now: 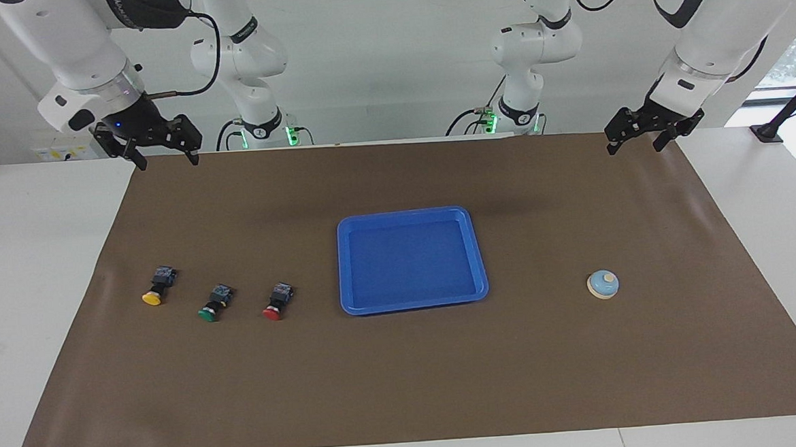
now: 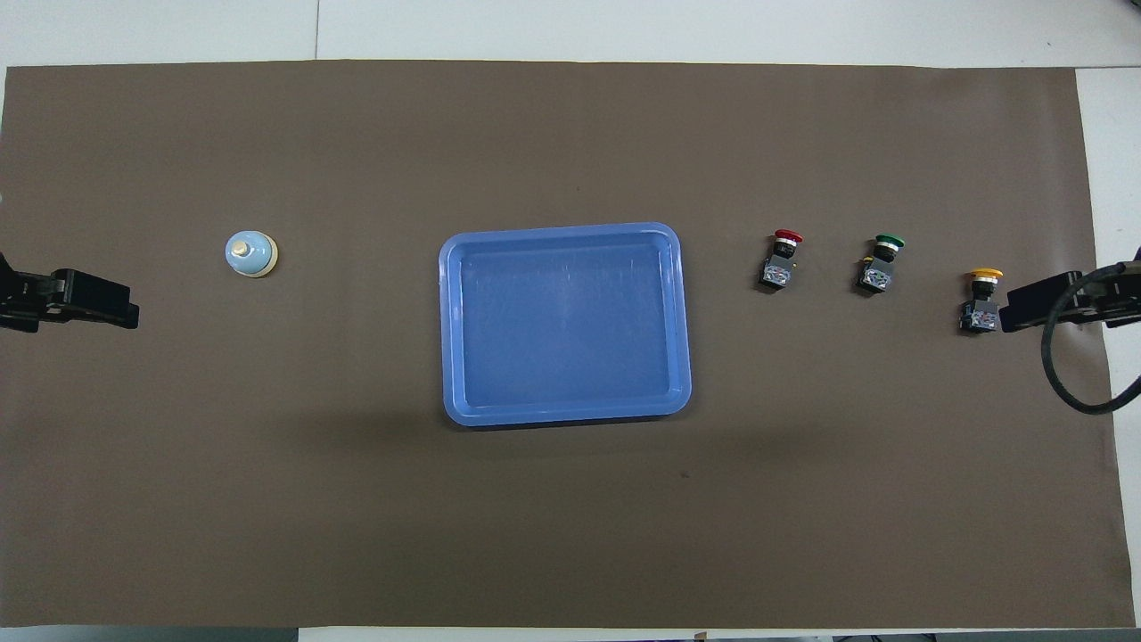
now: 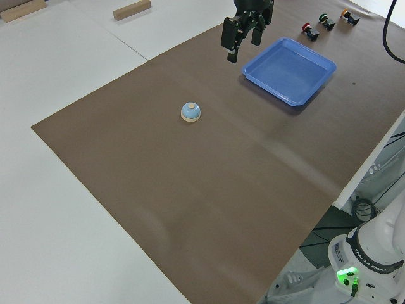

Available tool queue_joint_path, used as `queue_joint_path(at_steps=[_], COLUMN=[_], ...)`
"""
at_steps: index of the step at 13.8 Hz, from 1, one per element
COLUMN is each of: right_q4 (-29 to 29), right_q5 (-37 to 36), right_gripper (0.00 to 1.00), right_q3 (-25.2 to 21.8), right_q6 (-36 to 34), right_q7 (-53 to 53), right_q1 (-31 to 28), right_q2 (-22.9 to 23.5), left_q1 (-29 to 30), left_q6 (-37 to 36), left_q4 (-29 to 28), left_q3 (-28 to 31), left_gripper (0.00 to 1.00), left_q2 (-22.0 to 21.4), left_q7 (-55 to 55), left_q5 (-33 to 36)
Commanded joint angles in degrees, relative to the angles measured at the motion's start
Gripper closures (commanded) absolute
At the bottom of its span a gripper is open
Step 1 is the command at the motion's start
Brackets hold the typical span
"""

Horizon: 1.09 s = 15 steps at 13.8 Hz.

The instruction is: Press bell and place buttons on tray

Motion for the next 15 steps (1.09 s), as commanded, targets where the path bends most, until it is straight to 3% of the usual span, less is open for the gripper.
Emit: queue_joint_path(at_steps=[1, 7, 8, 9, 10, 11, 13, 15], right_q4=[-0.3, -0.3, -0.3, -0.3, -0.3, -0.3, -0.3, -0.3], right_q5=[-0.2, -0.2, -0.2, -0.2, -0.2, -0.2, -0.2, -0.2], right_gripper=[0.00, 0.00, 0.00, 0.00, 0.00, 0.00, 0.00, 0.00], right_q3=[-0.1, -0.1, -0.1, -0.1, -0.1, -0.1, -0.1, -0.1], right_q6=[-0.8, -0.8, -0.8, -0.8, -0.8, -0.8, -0.8, -0.8], right_q7=[-1.5, -1.5, -1.5, -1.5, -1.5, -1.4, -1.5, -1.5], right_q1=[-0.3, -0.3, -0.3, -0.3, -0.3, -0.3, -0.3, -0.3], right_q2=[-0.6, -0.5, -0.6, -0.6, -0.5, -0.6, -0.5, -0.6], left_q1=[-0.1, -0.2, -0.2, -0.1, 0.0, 0.1, 1.1, 0.8], left_q6=[-0.2, 1.3, 4.4, 6.2, 6.8, 8.7, 15.5, 19.8], left_q4=[0.9, 0.9, 0.1, -1.4, -1.6, -2.2, -5.9, -5.5], left_q3=[0.2, 0.2, 0.2, 0.2, 0.2, 0.2, 0.2, 0.2], left_gripper=[0.00, 0.00, 0.08, 0.46, 0.77, 1.00, 1.00, 1.00], left_q2=[0.3, 0.4, 0.3, 0.2, 0.7, 1.4, 2.5, 8.5], left_q7=[0.5, 0.5, 0.4, 0.4, 0.4, 0.0, -0.4, -0.5], left_q5=[0.3, 0.3, 0.3, 0.3, 0.3, 0.3, 0.1, 0.2])
